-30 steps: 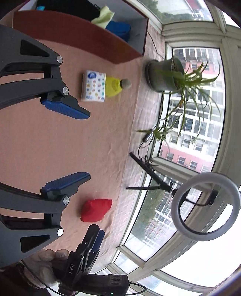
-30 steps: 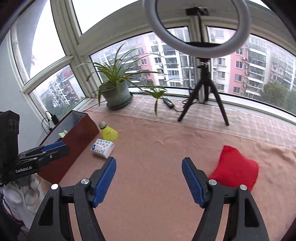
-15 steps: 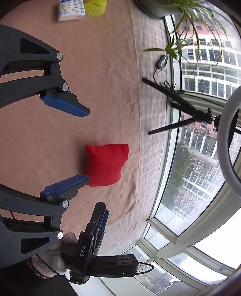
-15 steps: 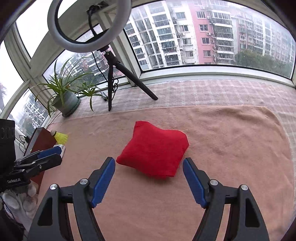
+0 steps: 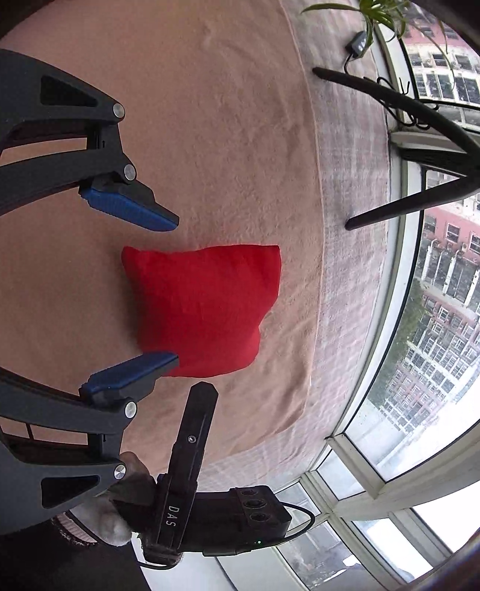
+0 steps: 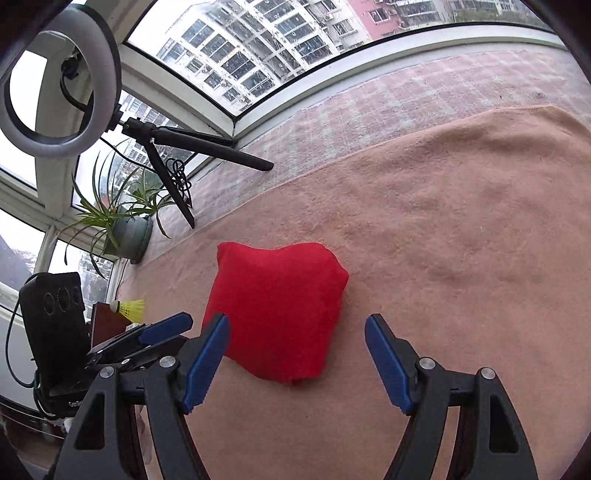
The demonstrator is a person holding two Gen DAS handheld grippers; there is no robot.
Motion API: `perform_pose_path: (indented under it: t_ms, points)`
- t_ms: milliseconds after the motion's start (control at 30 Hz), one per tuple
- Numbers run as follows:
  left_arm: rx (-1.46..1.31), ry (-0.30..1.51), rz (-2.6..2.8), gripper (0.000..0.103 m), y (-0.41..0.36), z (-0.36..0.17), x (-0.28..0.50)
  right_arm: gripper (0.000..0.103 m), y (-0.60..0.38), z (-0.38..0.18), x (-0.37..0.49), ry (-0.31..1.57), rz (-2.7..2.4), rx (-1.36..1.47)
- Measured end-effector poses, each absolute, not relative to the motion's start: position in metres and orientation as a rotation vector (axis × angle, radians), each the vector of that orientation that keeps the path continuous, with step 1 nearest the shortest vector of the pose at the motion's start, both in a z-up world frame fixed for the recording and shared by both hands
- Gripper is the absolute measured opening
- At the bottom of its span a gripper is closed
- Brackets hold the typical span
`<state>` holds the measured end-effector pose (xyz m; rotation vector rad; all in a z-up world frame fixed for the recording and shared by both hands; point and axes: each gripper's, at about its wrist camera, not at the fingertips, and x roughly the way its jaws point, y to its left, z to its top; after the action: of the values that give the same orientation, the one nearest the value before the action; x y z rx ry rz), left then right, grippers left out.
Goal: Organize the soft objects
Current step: 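Move both open grippers over the red cushion, then close both grippers together on the red cushion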
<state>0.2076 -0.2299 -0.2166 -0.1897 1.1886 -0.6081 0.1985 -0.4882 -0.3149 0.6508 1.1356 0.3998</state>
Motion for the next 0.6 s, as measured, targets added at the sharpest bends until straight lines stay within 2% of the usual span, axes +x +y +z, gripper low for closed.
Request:
perform_pose_path:
  t_ms: [300, 367, 500, 600]
  points:
    - [-0.171, 1.197, -0.606, 0.067, -0.237, -0.226, 0.214, 0.071, -0.478, -0.321, 0.206, 1.157, 0.432, 0.642]
    - [-0.176, 1.197, -0.612, 0.063, -0.238, -0.227, 0.216, 0.067, -0.476, -0.322, 0.208, 1.163, 0.438, 0.643]
    - [-0.147, 1.191, -0.633, 0.046, -0.244, -0.226, 0.213, 0.052, -0.47, -0.322, 0.209, 1.176, 0.449, 0.635]
    - [-0.136, 1.18, -0.642, 0.042, -0.249, -0.223, 0.209, 0.042, -0.466, -0.321, 0.208, 1.179, 0.457, 0.636]
